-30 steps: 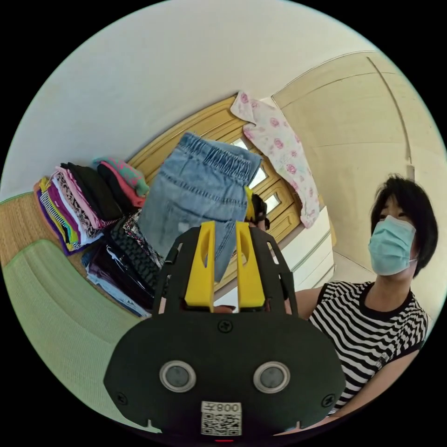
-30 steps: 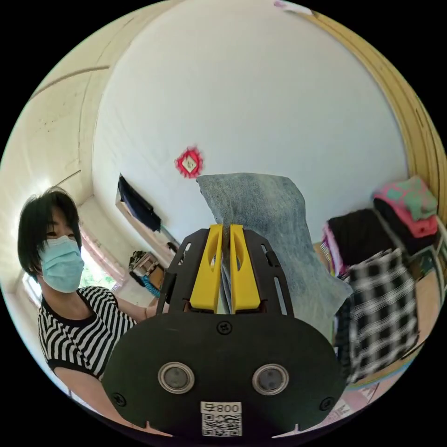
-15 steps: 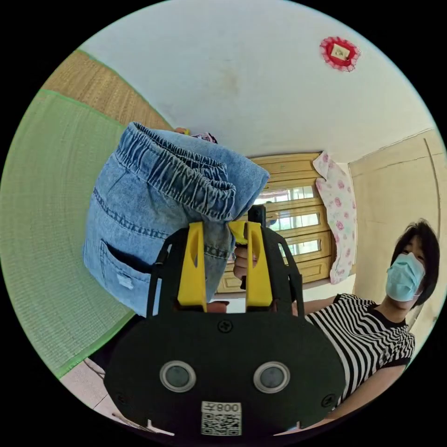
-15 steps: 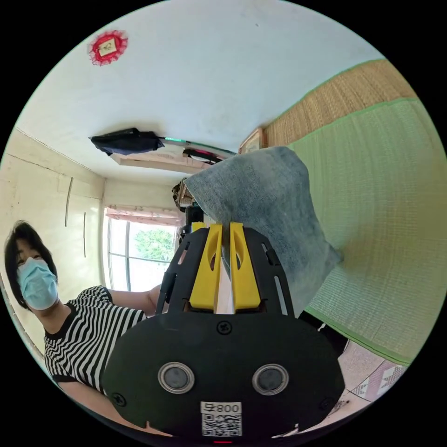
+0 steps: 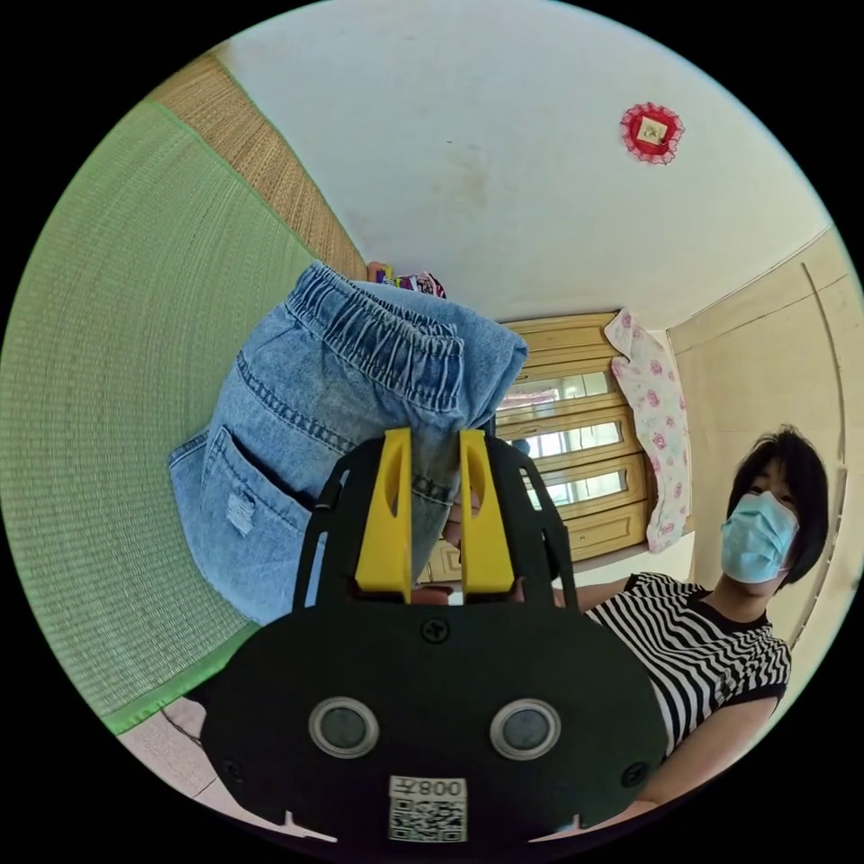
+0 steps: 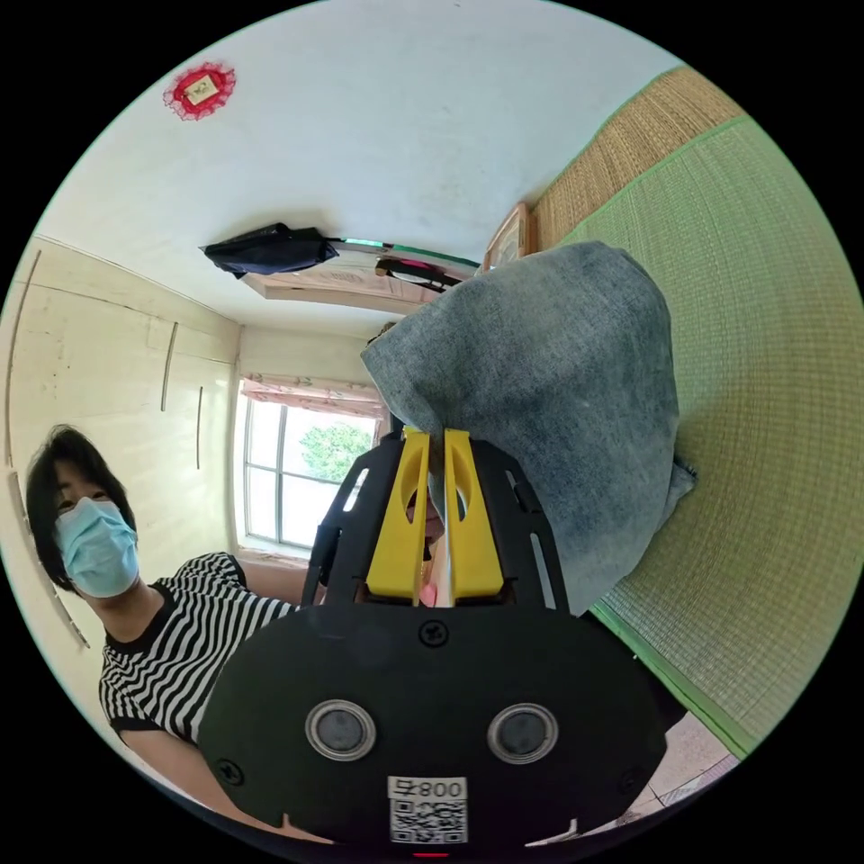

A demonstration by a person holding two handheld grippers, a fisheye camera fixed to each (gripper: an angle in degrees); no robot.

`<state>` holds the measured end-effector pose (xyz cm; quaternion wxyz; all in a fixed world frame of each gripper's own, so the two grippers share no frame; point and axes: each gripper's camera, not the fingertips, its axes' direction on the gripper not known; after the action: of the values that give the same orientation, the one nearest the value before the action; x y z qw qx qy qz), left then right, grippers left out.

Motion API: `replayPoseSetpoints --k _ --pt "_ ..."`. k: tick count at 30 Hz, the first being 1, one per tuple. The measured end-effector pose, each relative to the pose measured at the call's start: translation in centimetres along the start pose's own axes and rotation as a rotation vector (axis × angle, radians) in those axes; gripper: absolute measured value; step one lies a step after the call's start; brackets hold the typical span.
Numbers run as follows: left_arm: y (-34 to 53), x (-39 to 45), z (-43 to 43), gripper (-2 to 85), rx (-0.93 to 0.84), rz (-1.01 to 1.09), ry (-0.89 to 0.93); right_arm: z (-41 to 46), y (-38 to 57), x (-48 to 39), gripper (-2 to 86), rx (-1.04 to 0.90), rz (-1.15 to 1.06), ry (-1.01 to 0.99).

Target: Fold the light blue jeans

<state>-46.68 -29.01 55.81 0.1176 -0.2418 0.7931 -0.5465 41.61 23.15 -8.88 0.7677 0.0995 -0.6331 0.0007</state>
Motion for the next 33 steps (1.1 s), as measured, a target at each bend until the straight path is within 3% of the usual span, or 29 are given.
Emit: replayPoseSetpoints --k 8,15,22,27,28,31,33 --pt "4.7 2.5 -5.7 5.1 0.030 0.079 -0.113 1.8 -1.6 0.1 3.0 -0.003 -0.028 0.084" --pt "5.8 6.4 -11.3 2.0 0.122 0.214 -0.105 1.6 -5.3 -3.1 2.5 0.047 -0.135 0.105" --pt "12.2 7.7 -23.0 1.1 0.413 0.286 -0.070 -2.8 -4.6 -5.2 2.2 0.252 -0.223 0.076" --pt "19.9 2.1 -29.7 1.2 0.539 0.034 -0.316 -6.3 -0.4 0.1 1.8 0.425 -0.047 0.116" --pt "22.2 -0.7 -30.6 1.3 0.543 -0.144 -0.378 -7.1 1.2 2.7 1.6 0.470 0.050 0.153" --pt "27.8 -5.2 -30.8 1.5 0.542 -0.408 -0.409 -7.8 6.3 9.4 0.7 0.599 0.337 0.139" --pt "29.8 -5.5 -29.9 1.6 0.520 -0.430 -0.405 -7.7 9.1 11.6 0.5 0.680 0.437 0.102"
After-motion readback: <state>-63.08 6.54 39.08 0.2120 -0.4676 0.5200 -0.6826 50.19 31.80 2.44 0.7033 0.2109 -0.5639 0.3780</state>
